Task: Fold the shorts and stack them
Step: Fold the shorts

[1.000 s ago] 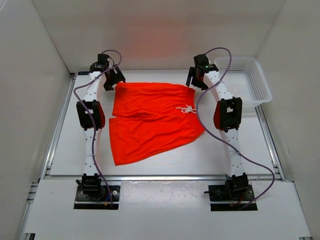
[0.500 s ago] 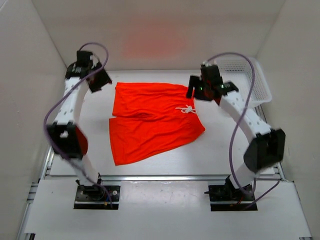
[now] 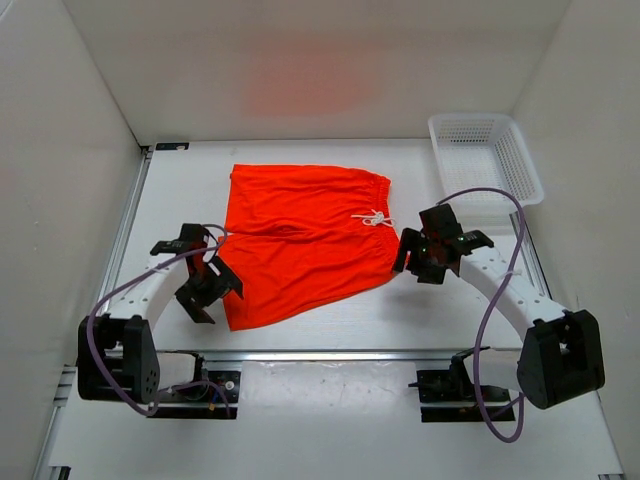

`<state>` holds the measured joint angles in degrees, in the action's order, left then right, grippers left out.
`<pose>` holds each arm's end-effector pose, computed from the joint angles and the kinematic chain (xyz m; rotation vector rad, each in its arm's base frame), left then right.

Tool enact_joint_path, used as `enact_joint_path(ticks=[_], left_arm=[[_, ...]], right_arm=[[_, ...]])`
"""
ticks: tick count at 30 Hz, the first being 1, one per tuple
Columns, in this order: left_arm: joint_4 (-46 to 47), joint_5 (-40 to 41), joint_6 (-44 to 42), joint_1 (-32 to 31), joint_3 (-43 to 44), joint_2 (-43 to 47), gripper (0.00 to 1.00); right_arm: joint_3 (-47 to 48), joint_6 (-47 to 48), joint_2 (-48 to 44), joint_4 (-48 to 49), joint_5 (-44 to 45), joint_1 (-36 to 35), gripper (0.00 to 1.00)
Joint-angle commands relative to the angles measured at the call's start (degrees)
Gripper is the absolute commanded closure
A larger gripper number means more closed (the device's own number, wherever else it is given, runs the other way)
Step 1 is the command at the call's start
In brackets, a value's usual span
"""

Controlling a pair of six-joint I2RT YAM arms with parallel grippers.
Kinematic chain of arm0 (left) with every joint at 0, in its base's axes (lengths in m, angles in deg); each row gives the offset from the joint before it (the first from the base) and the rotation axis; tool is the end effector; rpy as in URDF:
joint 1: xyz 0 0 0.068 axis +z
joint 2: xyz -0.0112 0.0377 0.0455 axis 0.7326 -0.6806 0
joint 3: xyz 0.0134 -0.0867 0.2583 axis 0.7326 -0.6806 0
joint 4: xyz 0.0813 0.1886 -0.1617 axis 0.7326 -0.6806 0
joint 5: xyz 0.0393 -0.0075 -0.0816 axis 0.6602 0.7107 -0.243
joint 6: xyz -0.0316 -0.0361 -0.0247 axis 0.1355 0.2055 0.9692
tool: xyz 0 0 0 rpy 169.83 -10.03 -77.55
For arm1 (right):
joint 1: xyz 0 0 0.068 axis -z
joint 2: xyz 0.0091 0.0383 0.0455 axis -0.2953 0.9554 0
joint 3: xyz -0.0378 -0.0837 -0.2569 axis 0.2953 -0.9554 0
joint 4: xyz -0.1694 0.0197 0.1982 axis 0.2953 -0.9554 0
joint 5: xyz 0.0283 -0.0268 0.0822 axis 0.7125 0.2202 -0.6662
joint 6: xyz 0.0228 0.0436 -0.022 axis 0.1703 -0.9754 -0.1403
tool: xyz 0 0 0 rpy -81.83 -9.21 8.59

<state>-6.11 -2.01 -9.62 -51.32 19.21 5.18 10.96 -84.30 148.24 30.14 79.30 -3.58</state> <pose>0.1928 -0.0169 0.1892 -1.0652 2.9133 -0.1542 0.2265 0.0857 0.2303 0.2755 2.6225 0.3270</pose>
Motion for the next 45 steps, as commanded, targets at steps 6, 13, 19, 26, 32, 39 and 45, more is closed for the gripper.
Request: enact_joint_path(ticks=[6,13,19,26,32,39,45], left_arm=[[2.74,-2.52,7.76,-5.02,-5.1,4.11,0.0],[2.74,-0.15,11.36,-8.44,-6.94,3.49,0.07],[5.73,3.02,12.24,-9.06,-6.94,-2.9,0.23],[6.87,3.02,12.16,-11.7,-3.87,-5.12,0.89],[6.87,3.02,11.54,-11.7,-2.46,-2.4,0.89],[6.17,3.02,11.01,-11.7,-0.44,0.23,0.89],[-1.64,4.95,12.07,-11.7,0.26,9.44,0.89]], right_arm=[[1.89,-2.01,-0.3,0.92,-4.89,1.15,0.17],[3.74,-0.26,1.82,1.45,-6.29,2.21,0.17],[3.13,-0.25,2.43,3.12,-9.71,4.66,0.22],[1.28,-3.49,7.87,8.2,-12.97,7.83,0.25],[1.28,-5.52,14.73,14.62,-13.68,8.36,0.29],[0.05,-9.92,22.82,24.21,-10.35,7.83,0.7],[-3.28,-10.45,13.98,15.09,-4.72,7.31,1.0]])
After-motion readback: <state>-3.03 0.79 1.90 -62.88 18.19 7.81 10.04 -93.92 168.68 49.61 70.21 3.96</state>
